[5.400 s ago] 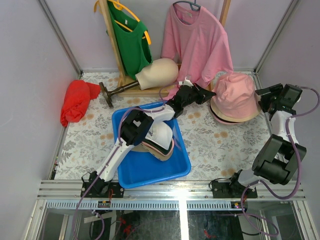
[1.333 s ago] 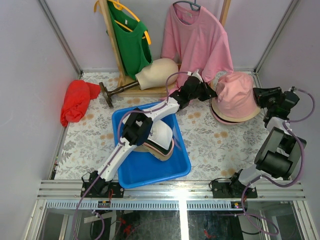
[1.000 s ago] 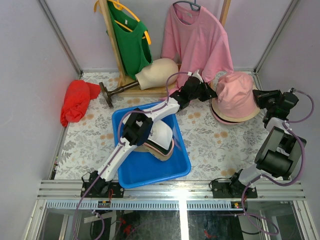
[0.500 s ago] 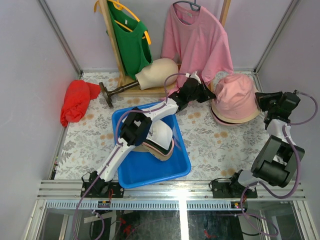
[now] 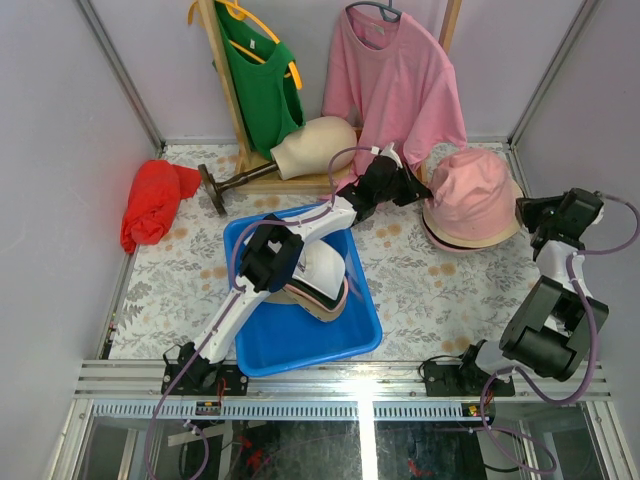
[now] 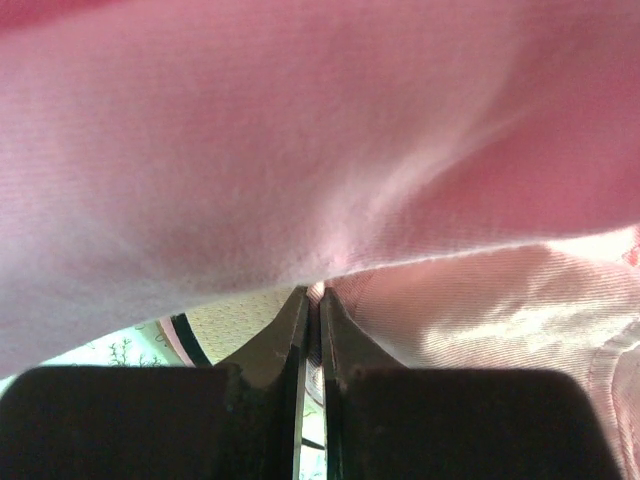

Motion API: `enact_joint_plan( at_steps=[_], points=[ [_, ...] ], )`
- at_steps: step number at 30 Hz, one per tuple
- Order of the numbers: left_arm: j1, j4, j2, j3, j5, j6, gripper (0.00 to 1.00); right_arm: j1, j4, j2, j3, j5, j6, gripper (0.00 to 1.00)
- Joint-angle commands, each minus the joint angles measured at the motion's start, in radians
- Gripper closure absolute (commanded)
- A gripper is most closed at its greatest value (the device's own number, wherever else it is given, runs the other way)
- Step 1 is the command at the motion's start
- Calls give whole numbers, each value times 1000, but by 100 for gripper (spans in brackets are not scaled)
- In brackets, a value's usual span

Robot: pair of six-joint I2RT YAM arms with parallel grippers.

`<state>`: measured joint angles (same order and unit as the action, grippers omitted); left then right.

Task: Stack the hats
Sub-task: Stack the hat on the hat.

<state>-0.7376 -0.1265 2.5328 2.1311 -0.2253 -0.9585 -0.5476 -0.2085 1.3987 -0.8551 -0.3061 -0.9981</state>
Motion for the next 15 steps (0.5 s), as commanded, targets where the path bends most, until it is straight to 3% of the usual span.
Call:
enact_joint_plan(
  at_steps=[1,7,15],
  points=[
    [3,62,-14,-31,-28,40,100,-20,121,8,-38,134,72,100],
    [3,60,-19,-26,-52,45,100,-20,138,22,-26,173,102,100],
    [-2,93,1,27,-64,52,100,-19,44,-44,-43,110,61,100]
  ],
)
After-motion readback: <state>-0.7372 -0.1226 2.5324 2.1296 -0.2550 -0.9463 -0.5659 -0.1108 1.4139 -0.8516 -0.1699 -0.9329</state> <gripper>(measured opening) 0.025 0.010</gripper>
